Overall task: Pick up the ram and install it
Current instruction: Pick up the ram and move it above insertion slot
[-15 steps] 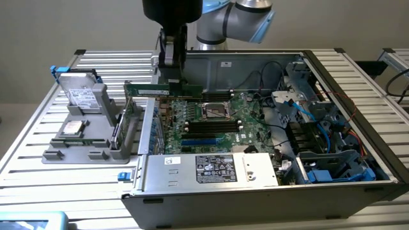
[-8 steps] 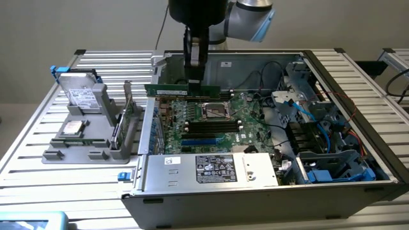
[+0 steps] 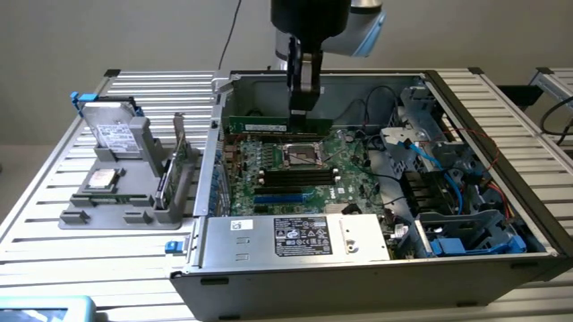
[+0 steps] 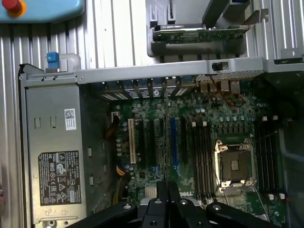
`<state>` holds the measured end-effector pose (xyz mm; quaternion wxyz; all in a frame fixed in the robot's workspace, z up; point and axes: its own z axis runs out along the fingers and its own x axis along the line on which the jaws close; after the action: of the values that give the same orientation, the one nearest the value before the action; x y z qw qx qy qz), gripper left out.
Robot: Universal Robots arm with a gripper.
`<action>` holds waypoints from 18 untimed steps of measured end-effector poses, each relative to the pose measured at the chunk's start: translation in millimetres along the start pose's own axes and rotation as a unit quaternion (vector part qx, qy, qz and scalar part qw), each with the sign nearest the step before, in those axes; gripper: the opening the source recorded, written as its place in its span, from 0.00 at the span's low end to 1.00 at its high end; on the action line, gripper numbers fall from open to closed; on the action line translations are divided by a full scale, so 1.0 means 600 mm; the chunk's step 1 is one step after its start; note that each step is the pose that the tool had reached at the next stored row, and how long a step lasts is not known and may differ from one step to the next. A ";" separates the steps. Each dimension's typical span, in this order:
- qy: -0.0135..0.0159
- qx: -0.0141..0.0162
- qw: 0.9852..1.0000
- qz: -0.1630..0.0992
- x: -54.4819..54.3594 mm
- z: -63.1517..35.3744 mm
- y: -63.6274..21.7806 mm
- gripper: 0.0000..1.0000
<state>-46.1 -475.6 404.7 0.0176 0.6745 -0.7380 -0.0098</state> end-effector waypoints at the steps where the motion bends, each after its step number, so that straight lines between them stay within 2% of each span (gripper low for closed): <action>1: 0.000 0.000 1.000 0.000 -0.003 0.001 -0.003 0.12; 4: 0.000 0.003 1.000 0.000 -0.007 0.003 -0.004 0.12; 8: 0.000 0.003 1.000 0.000 -0.008 0.003 -0.006 0.12; 13: 0.000 0.006 1.000 0.000 -0.042 0.006 -0.004 0.12; 18: -0.001 0.007 1.000 0.000 -0.054 0.011 -0.011 0.12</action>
<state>-37.1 -444.0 397.6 0.0125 0.6747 -0.7380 -0.0051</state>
